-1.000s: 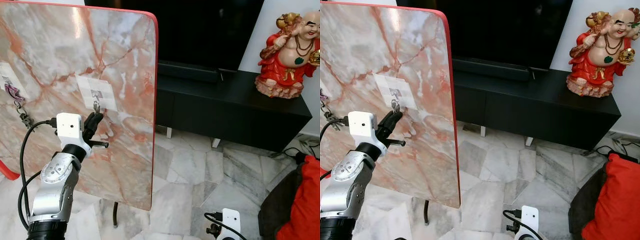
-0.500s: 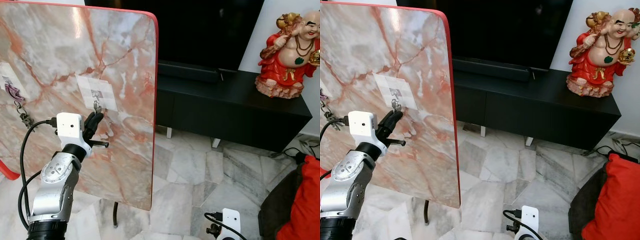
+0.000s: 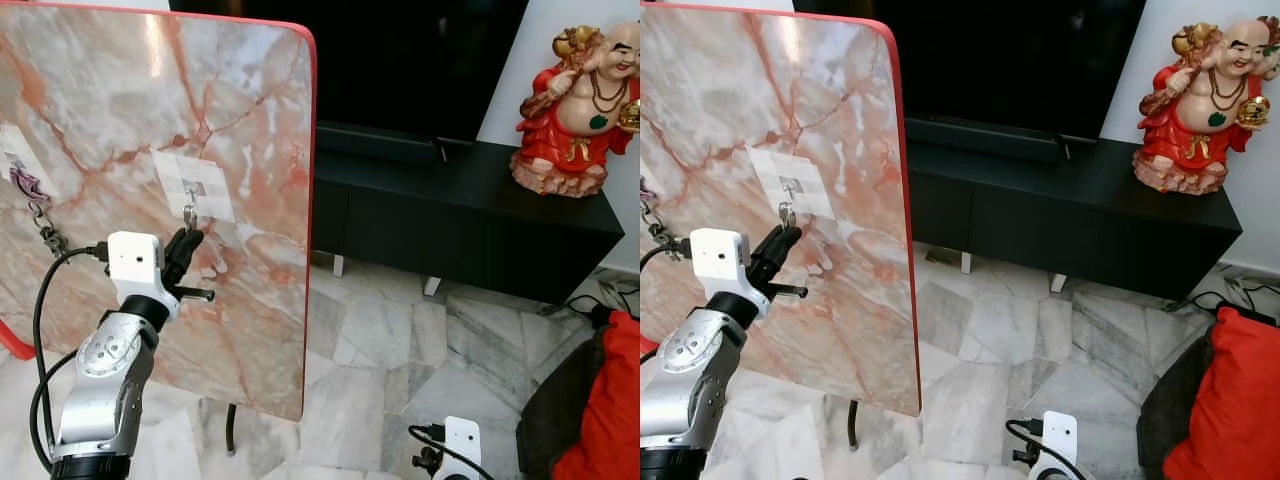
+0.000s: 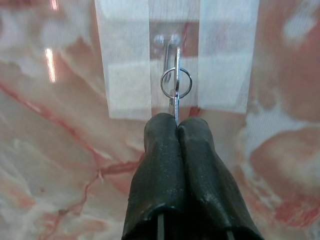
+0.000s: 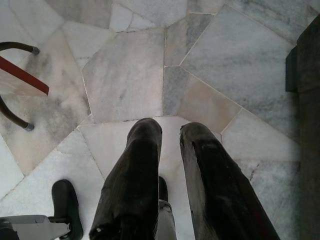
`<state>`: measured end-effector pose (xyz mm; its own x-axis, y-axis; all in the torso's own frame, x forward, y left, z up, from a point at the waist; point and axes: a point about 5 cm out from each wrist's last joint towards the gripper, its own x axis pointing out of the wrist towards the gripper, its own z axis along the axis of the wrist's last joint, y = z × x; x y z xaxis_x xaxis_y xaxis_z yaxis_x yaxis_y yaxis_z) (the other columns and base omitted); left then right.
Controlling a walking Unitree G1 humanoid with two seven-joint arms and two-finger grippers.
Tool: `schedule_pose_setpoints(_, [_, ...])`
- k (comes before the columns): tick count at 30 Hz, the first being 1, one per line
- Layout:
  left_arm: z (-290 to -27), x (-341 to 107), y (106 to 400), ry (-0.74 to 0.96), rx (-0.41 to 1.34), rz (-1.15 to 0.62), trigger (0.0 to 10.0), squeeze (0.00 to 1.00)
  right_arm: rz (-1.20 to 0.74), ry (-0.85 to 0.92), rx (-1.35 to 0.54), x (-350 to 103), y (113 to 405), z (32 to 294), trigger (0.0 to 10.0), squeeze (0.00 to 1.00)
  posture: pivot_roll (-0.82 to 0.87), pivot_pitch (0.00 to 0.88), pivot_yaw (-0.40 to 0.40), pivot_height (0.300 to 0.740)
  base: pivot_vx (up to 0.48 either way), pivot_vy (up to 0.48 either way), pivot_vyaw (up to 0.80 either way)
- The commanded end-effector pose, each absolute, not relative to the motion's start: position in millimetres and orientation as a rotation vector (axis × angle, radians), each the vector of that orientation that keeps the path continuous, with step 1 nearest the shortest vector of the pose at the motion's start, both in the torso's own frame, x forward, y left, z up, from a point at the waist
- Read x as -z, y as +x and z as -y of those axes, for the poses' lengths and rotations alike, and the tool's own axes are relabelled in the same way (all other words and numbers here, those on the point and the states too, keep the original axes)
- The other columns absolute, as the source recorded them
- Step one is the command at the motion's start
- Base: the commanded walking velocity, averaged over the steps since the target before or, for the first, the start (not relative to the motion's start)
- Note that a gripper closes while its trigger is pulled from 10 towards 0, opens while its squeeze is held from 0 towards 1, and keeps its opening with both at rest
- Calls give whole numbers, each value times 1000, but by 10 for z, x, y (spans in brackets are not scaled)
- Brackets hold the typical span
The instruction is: Hang keys on a hook
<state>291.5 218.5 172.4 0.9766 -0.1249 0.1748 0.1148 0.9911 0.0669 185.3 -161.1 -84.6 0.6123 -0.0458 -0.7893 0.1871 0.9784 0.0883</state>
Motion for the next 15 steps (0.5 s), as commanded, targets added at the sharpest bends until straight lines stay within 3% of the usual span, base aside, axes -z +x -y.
schedule_pose_setpoints(1, [-2188,-1758,2899,52,114,201,10000,0,-907,177,148,851,1842,1622,10000,0,56,0,-66,740,0,0,0])
schedule_pose_setpoints(15, [-2200,-1796,3003,74,98,193,10000,0,-913,179,151,859,1827,1629,10000,0,55,0,-64,740,0,0,0])
